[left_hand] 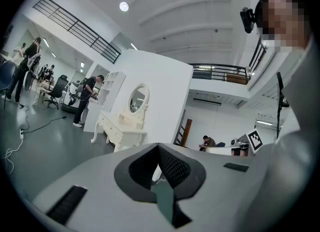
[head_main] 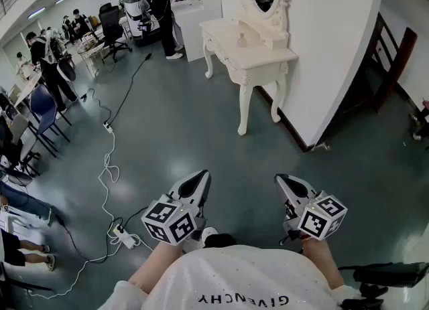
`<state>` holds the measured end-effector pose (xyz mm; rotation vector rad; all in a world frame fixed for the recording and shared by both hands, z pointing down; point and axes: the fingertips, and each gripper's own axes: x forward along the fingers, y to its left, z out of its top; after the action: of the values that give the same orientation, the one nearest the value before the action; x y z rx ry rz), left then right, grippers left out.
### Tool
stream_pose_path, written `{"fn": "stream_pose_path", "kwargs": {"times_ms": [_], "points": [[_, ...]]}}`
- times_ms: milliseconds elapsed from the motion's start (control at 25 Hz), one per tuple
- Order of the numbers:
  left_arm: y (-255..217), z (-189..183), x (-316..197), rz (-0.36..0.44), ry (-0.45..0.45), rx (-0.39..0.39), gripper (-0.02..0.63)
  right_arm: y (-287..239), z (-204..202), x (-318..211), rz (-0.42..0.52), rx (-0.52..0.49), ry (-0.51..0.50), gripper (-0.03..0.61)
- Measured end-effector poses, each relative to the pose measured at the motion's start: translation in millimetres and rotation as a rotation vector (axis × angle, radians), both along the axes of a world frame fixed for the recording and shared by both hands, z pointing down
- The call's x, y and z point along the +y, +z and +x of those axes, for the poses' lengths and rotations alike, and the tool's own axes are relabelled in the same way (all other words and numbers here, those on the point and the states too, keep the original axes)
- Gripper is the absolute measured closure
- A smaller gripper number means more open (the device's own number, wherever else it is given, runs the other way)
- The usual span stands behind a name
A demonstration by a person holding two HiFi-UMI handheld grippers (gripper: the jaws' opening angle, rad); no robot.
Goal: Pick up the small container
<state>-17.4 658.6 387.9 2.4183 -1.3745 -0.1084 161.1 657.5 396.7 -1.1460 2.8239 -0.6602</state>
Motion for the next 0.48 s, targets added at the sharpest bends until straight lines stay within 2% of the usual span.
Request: {"fn": "stream_pose_path", "kwargs": {"times_ms": [320, 480], "points": [[-4, 6, -12, 0.003, -0.001, -0.001, 0.621, -1, 10, -11, -0.009, -0.009, 0.011, 0.581], [3, 5, -13, -0.014, 0.004, 0.028, 0.621, 18, 11, -17, -0.071, -0.032, 0.026, 0.580]]}}
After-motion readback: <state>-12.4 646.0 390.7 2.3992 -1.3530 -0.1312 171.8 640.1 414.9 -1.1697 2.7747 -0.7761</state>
